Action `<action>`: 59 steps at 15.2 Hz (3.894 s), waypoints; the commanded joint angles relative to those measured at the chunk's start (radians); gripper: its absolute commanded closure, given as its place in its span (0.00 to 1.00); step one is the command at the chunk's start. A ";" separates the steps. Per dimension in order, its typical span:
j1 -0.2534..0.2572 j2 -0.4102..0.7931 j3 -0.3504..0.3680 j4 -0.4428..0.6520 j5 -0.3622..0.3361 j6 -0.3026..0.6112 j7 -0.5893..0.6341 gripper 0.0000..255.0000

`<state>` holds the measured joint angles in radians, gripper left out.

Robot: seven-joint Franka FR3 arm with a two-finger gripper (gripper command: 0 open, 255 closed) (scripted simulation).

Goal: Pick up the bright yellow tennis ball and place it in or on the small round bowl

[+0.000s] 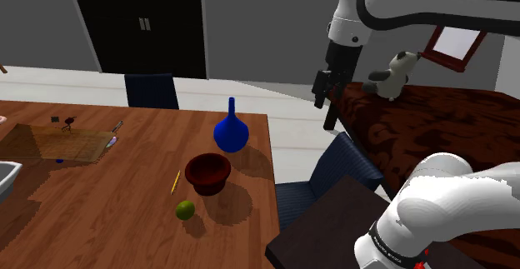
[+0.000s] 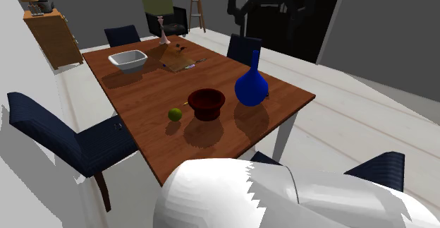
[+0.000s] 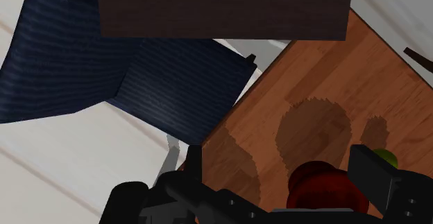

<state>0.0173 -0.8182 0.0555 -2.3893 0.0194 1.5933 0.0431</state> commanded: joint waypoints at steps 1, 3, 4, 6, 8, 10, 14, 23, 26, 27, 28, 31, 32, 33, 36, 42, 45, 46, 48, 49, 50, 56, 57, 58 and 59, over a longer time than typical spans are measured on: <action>0.000 0.000 0.000 0.000 0.000 0.000 0.000 0.00; 0.010 0.018 0.032 -0.037 0.020 0.060 0.033 0.00; 0.014 0.030 0.048 -0.053 0.029 0.091 0.049 0.00; 0.024 0.058 0.081 -0.082 0.047 0.153 0.082 0.00; 0.033 0.093 0.115 -0.106 0.064 0.217 0.115 0.00; 0.040 0.135 0.149 -0.123 0.078 0.282 0.148 0.00; 0.051 0.238 0.219 -0.141 0.097 0.413 0.217 0.00; 0.036 0.549 0.381 -0.093 0.042 0.691 0.412 0.00; 0.022 0.673 0.429 -0.050 -0.029 0.768 0.504 0.00; 0.019 0.716 0.443 -0.032 -0.060 0.790 0.540 0.00; 0.017 0.761 0.454 -0.013 -0.095 0.810 0.577 0.00; 0.025 0.897 0.470 0.054 -0.216 0.856 0.697 0.00; 0.035 0.943 0.467 0.080 -0.258 0.867 0.736 0.00; 0.048 0.988 0.461 0.107 -0.300 0.875 0.775 0.00; 0.101 1.118 0.429 0.197 -0.409 0.891 0.876 0.00; 0.227 1.359 0.347 0.410 -0.547 0.894 1.006 0.00; 0.286 1.476 0.312 0.533 -0.584 0.884 1.041 0.00; 0.304 1.515 0.302 0.577 -0.593 0.880 1.049 0.00; 0.319 1.553 0.290 0.612 -0.602 0.882 1.056 0.00; 0.322 1.564 0.286 0.617 -0.607 0.889 1.059 0.00; 0.324 1.575 0.281 0.622 -0.611 0.895 1.061 0.00; 0.336 1.628 0.260 0.648 -0.630 0.923 1.071 0.00; 0.336 1.628 0.260 0.648 -0.630 0.923 1.071 0.00; 0.336 1.628 0.260 0.648 -0.630 0.923 1.071 0.00; 0.336 1.628 0.260 0.648 -0.630 0.923 1.071 0.00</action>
<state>0.3536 0.8098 0.3154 -1.7410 -0.6108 2.5160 1.1141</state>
